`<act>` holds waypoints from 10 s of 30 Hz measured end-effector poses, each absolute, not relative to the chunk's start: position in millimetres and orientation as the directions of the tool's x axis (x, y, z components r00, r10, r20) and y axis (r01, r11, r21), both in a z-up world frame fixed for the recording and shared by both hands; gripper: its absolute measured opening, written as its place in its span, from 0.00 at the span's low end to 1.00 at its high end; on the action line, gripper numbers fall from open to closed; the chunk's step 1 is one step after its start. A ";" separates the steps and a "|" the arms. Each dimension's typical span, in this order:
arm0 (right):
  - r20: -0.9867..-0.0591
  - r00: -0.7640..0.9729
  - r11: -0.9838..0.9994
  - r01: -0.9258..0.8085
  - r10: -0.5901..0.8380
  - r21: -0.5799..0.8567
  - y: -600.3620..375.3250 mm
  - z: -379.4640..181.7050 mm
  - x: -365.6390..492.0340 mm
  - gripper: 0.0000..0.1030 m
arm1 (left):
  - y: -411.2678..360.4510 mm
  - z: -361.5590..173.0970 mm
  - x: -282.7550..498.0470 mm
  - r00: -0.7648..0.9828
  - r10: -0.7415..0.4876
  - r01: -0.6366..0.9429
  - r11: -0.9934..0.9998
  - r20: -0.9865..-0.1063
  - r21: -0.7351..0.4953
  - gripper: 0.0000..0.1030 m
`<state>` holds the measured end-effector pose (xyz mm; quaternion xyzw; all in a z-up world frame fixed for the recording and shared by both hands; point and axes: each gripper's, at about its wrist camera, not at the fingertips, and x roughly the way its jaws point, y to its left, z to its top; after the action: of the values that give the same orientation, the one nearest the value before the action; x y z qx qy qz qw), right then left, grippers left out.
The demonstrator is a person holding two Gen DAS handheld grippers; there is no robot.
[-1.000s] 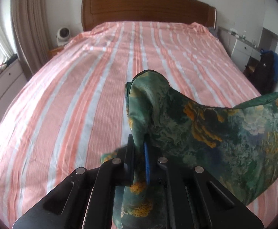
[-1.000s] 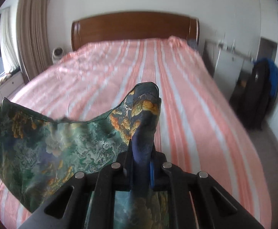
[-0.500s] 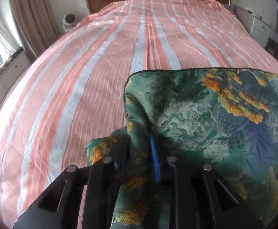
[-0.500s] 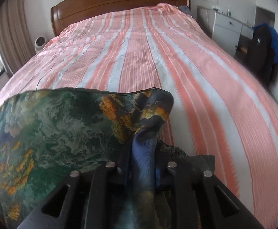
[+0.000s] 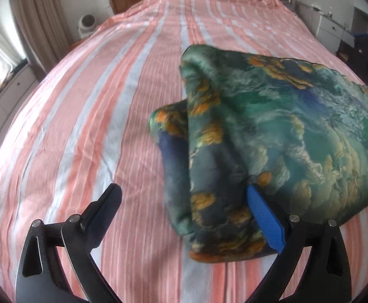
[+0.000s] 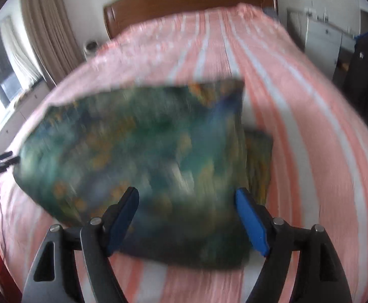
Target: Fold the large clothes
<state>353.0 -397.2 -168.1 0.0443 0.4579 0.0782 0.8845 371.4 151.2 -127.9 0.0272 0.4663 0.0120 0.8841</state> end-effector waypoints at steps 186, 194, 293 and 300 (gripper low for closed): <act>-0.742 0.670 1.000 0.003 0.016 0.024 -316.0 -241.5 133.1 1.00 | 65.5 -160.3 242.2 0.576 -0.155 0.130 0.987 -0.803 -0.097 0.99; -0.721 0.662 0.945 0.061 0.204 0.322 -369.8 -199.1 147.9 0.99 | 173.2 -125.0 277.8 0.649 -0.310 0.002 0.914 -0.695 -0.406 1.00; -0.642 0.685 0.938 -0.249 0.345 0.239 -183.2 -144.0 379.2 0.97 | 242.6 -95.3 321.8 0.555 -0.253 -0.078 0.933 -0.792 -0.352 0.94; -0.714 0.656 0.968 -0.119 0.243 0.219 -234.6 -169.5 296.5 0.98 | 221.8 -46.6 249.3 0.725 0.071 -0.111 0.994 -0.685 -0.014 0.98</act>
<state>296.5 -234.6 -169.5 0.0767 0.4024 0.0997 0.9068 249.3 221.8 -46.6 -0.0269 0.3677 0.0491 0.9283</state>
